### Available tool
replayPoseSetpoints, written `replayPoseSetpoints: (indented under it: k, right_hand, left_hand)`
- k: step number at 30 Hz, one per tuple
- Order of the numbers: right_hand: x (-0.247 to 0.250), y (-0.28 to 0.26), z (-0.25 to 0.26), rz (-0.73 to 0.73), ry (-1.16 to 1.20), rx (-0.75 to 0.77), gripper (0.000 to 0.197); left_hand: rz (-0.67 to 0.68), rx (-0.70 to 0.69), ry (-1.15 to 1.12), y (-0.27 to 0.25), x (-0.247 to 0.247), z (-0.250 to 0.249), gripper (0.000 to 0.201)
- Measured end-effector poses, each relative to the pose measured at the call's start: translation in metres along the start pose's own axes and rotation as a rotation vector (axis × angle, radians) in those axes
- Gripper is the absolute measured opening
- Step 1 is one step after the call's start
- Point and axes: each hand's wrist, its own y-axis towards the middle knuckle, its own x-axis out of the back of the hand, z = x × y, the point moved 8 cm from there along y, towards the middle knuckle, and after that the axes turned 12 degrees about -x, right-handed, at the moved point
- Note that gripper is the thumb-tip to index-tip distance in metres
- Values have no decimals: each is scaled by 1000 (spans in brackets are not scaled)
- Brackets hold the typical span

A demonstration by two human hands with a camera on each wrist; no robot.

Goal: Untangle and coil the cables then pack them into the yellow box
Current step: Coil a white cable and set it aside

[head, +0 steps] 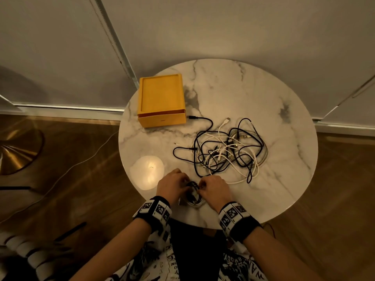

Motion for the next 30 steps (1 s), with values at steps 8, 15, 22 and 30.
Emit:
replayPoseSetpoints:
  k: [8, 15, 22, 30]
  right_hand:
    - [0, 2, -10, 31, 71, 2, 16]
    - [40, 8, -49, -50, 300, -40, 16]
    - [36, 14, -85, -23, 274, -139, 13]
    - [35, 8, -80, -9, 417, -61, 17]
  left_hand:
    - [-18, -98, -97, 4, -7, -1, 26]
    - [-122, -154, -200, 28, 20, -18, 9]
    - [-63, -264, -209, 79, 23, -69, 11]
    - [-9, -331, -198, 147, 18, -131, 21]
